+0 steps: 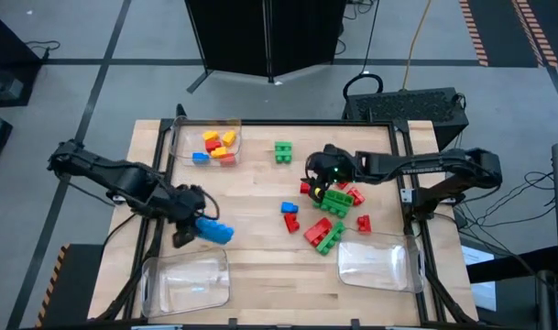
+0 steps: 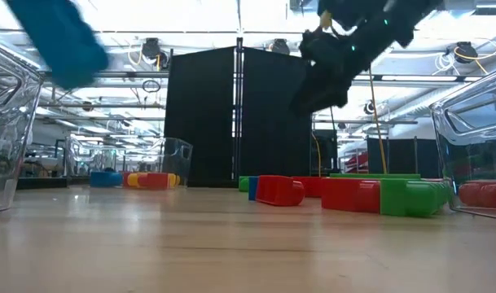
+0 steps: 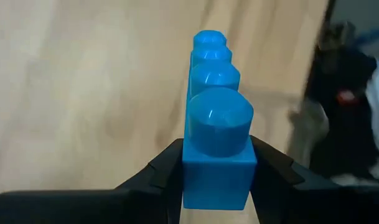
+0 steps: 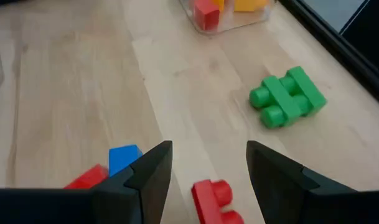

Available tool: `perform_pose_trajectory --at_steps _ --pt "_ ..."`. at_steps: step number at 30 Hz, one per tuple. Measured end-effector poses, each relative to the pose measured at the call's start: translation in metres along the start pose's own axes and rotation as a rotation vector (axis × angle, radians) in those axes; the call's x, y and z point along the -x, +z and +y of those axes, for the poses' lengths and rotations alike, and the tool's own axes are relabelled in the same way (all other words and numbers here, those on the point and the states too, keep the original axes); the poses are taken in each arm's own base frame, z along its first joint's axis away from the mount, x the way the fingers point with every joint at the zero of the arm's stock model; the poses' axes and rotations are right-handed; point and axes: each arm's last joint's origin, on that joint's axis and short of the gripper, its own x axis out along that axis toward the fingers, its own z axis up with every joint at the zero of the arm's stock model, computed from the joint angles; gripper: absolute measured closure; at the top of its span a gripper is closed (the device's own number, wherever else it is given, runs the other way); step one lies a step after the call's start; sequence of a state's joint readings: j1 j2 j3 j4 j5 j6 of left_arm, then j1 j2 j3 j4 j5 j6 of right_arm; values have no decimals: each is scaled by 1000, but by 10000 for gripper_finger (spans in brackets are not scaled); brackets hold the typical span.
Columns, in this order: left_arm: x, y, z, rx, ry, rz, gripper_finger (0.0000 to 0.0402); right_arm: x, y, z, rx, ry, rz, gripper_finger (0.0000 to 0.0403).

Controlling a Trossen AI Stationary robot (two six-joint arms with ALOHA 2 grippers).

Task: Sort blocks by size
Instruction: Put the four-stud blue game piece into the bottom left transparent bin

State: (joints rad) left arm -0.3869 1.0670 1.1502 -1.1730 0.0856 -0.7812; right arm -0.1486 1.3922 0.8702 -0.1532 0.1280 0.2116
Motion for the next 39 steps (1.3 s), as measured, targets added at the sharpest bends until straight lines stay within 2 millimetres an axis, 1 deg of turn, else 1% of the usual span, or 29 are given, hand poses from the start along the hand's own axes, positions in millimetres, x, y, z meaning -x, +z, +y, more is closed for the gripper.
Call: perform_pose_trajectory --at_steps 4,7,11,14,18,24,27,32,39 --pt "15 -8 -7 40 -55 94 267 -7 -18 -3 -39 6 -16 211" --pt "22 -11 -12 53 -114 149 267 -9 -24 -4 -68 9 -23 211" --pt "22 -17 -18 21 -182 229 267 -10 -30 -2 -81 14 -4 211" --pt "18 -20 -23 4 -181 262 267 -9 -30 5 -67 35 -11 211" --pt "0 -24 -31 -1 -165 324 267 -7 -31 17 -34 73 -28 211" --pt "-44 -33 -40 -6 -169 462 267 -3 -36 35 17 123 -23 211" --pt "-62 -37 -40 0 -124 519 267 -1 -37 42 30 147 -30 211" --pt "-81 -41 -44 -6 -67 571 266 1 -38 48 35 169 -39 211" --pt "-97 -44 -50 -20 -24 596 246 1 -38 49 36 171 -42 211"
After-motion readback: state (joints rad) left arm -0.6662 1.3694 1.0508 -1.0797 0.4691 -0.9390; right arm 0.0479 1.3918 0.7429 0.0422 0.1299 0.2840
